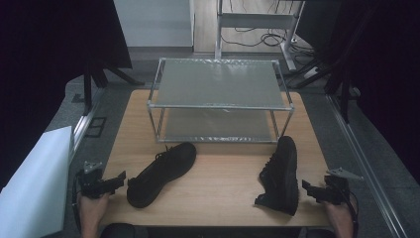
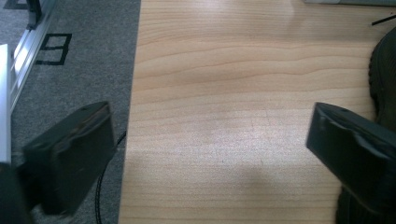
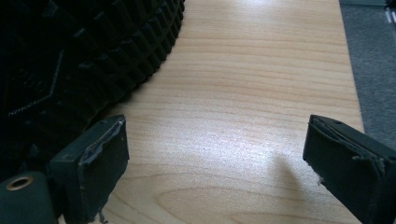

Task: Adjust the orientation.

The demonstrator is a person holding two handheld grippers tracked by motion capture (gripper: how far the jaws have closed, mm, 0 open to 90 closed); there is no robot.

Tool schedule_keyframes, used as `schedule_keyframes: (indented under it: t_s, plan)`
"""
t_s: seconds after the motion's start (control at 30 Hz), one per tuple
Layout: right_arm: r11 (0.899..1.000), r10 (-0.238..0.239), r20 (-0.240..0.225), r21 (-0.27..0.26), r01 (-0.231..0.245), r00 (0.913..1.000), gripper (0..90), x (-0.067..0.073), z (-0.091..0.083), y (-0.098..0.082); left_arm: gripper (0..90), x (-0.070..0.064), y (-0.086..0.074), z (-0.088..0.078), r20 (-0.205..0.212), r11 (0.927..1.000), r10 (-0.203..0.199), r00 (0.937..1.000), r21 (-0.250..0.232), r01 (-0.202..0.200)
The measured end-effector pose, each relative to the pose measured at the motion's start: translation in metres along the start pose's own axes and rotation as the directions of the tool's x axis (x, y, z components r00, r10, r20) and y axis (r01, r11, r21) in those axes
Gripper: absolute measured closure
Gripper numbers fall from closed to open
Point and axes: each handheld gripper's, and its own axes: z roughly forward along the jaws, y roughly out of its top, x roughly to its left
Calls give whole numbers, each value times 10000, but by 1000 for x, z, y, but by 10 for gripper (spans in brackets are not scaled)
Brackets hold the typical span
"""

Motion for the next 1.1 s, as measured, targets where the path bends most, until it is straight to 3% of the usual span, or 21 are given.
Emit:
schedule_keyframes:
  t_s: [0.33,0.5,0.87,1.1]
  plan:
    - [10000,11,-235,-96,-14,9997,73,-3,0,-1,0,-5,0,1,-273,9989,382,9989,-266,-389]
    - [10000,-67,-259,-51,66,9996,73,-1,1,-1,0,-5,0,1,-231,9991,331,9992,-266,-337]
    - [9998,-99,-222,-155,95,9997,73,-1,-1,0,0,-7,5,4,-205,9987,470,9987,-163,-473]
    - [9997,-170,-217,-156,166,9996,77,1,-1,0,0,-15,7,10,-82,9958,908,9958,145,-907]
